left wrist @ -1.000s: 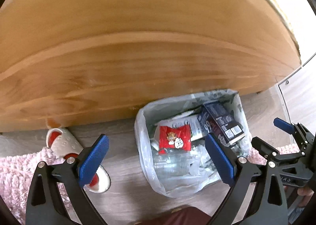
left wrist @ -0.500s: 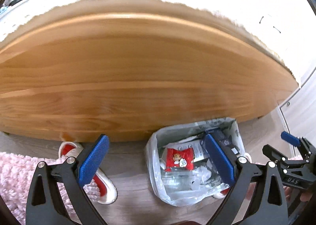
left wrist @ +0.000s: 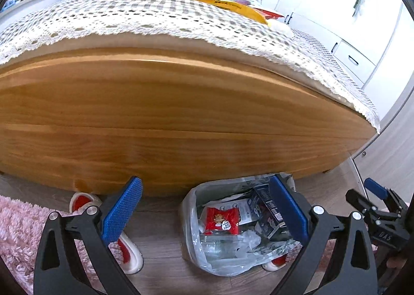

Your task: Collect trash

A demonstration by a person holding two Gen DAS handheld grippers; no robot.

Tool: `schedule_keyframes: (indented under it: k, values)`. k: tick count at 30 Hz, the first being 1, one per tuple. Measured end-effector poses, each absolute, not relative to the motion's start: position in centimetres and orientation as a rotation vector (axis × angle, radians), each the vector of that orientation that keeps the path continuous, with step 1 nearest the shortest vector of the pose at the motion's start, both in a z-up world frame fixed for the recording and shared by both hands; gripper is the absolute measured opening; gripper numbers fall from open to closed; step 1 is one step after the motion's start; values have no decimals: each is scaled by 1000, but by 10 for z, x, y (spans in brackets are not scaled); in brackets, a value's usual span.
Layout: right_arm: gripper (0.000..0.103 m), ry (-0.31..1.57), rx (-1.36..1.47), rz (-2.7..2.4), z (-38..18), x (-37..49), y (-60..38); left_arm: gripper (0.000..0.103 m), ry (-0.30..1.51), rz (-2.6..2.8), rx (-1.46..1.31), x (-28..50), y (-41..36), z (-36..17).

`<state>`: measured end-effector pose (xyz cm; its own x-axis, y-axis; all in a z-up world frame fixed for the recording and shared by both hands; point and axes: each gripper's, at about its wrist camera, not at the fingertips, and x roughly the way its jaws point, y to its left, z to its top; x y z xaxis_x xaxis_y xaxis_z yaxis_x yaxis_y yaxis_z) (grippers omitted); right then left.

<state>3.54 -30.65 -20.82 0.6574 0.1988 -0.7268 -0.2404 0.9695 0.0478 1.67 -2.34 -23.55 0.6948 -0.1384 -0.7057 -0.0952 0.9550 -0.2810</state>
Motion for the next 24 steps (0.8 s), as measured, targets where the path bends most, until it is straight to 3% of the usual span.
schedule_keyframes:
  k: [24]
  values:
    - [93, 697, 130, 254, -134, 37, -345, 95, 524, -117, -168, -7, -60, -146]
